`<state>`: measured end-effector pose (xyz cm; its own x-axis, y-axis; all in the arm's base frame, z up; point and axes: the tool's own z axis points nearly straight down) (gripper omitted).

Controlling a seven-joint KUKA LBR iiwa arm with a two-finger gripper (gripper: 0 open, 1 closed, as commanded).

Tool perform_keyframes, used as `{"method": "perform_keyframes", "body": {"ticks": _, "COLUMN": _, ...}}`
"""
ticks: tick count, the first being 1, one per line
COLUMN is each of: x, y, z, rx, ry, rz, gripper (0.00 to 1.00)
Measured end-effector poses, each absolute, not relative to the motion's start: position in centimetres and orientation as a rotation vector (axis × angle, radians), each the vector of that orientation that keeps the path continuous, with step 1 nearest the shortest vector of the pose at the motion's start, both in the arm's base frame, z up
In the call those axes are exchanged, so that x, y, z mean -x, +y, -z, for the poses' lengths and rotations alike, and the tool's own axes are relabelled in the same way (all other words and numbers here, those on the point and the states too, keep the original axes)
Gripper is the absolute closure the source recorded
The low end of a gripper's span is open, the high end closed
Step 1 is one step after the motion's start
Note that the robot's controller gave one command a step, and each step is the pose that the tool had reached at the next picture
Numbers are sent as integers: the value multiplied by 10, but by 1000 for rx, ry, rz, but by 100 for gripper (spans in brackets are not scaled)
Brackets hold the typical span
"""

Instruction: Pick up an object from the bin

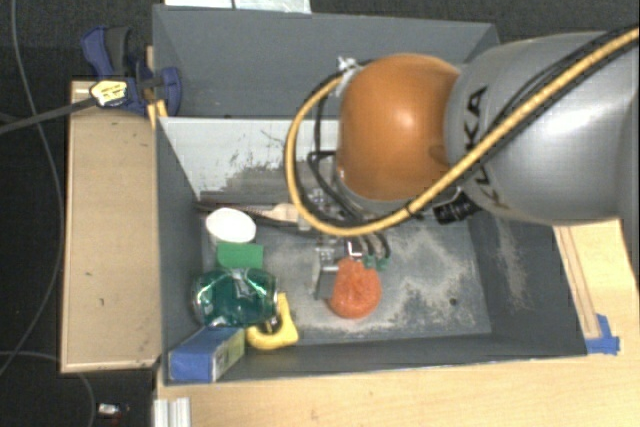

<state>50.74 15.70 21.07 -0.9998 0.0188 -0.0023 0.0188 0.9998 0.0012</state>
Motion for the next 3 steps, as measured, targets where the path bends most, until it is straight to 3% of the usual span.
{"method": "perform_keyframes", "body": {"ticks": 1, "x": -507, "y": 157, "z": -211, "rx": -30, "ry": 3139, "rz": -2, "gripper": 0}}
{"method": "perform_keyframes", "body": {"ticks": 2, "x": -517, "y": 93, "z": -166, "rx": 157, "ry": 3133, "rz": -2, "gripper": 0}}
{"method": "perform_keyframes", "body": {"ticks": 3, "x": -582, "y": 71, "z": -138, "rx": 160, "ry": 3123, "rz": -6, "gripper": 0}}
